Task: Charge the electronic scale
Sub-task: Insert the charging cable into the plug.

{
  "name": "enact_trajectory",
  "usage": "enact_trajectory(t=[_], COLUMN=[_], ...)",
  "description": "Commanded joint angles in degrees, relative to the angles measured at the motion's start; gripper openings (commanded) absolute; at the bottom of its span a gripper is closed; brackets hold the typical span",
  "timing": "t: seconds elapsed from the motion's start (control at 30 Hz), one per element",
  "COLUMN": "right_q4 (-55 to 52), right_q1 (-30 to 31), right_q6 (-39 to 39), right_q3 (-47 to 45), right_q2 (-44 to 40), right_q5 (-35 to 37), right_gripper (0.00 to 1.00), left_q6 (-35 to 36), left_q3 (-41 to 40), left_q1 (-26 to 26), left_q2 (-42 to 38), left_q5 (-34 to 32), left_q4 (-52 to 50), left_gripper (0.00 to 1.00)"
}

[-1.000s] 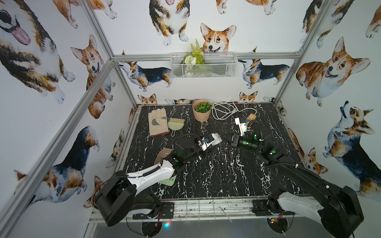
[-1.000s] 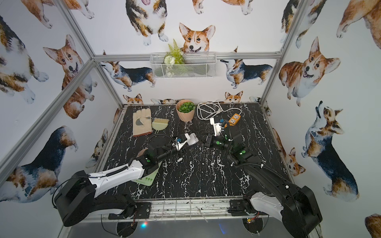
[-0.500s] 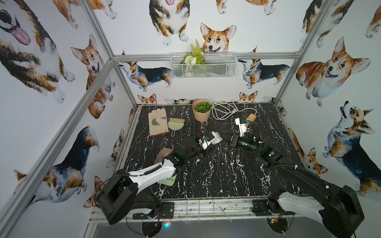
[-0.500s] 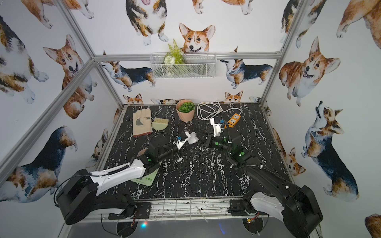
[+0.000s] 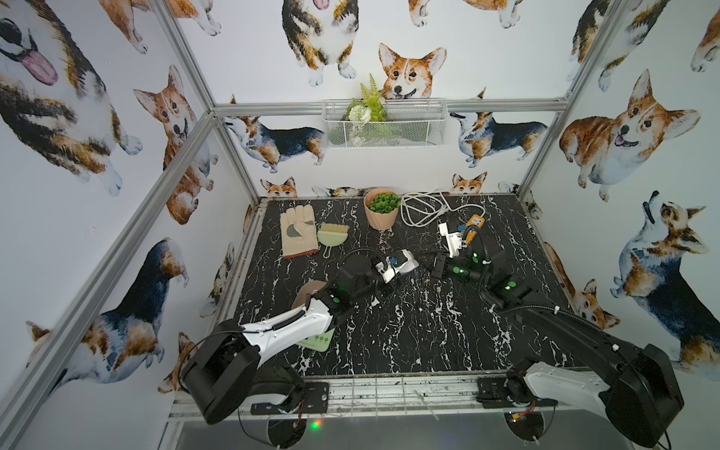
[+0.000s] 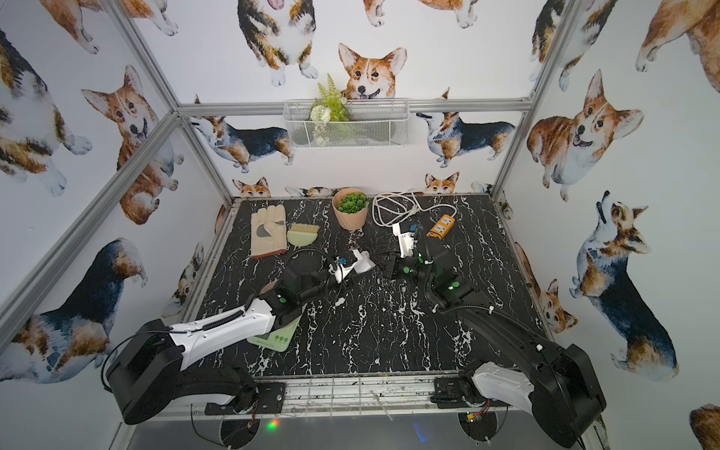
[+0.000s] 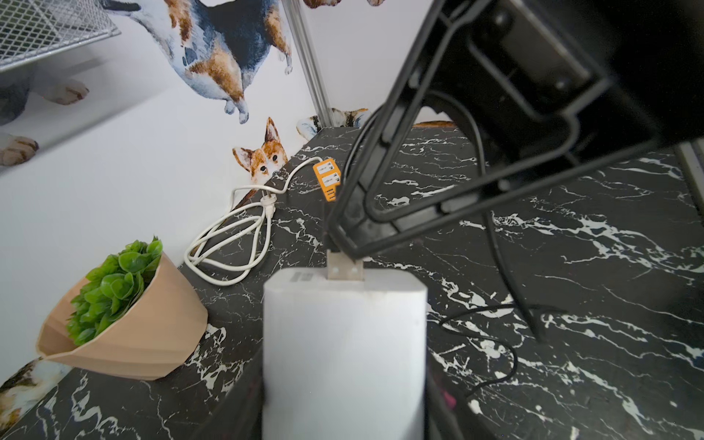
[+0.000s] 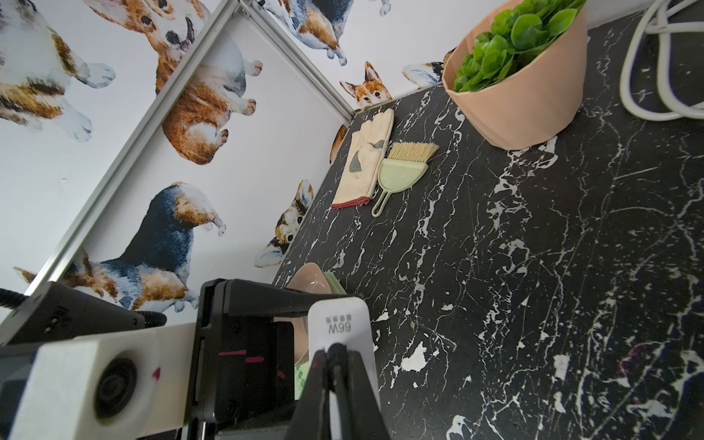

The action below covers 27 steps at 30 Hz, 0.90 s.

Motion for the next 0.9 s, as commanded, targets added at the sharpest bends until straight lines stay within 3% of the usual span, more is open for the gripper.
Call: enact_trajectory(t=[0.0,0.43,0.87], right_q4=[-1.92,3.64,0.52], right_q1=[0.28,0.97,1.03], right_q6=[-0.1,2.69,1.31], right_q3=[-0.32,-2.75,-1.65], right_q2=[0.55,-0.5,-0.02], right_q5=[-1.76,0.26,-0.81], right_gripper=[0.0,0.0,0.0], left_q6=[0.88,-4.27,-4.86], left_q3=[0.65,0.5,0.44], left_q1=[-0.04,0.1,0.1], left_q2=[-0.42,0.13,0.93], left_q5=[0.46,-1.85,-0.42], left_q4=[3.45,8.36,10.07], left_gripper=[0.19,0.18,0.17])
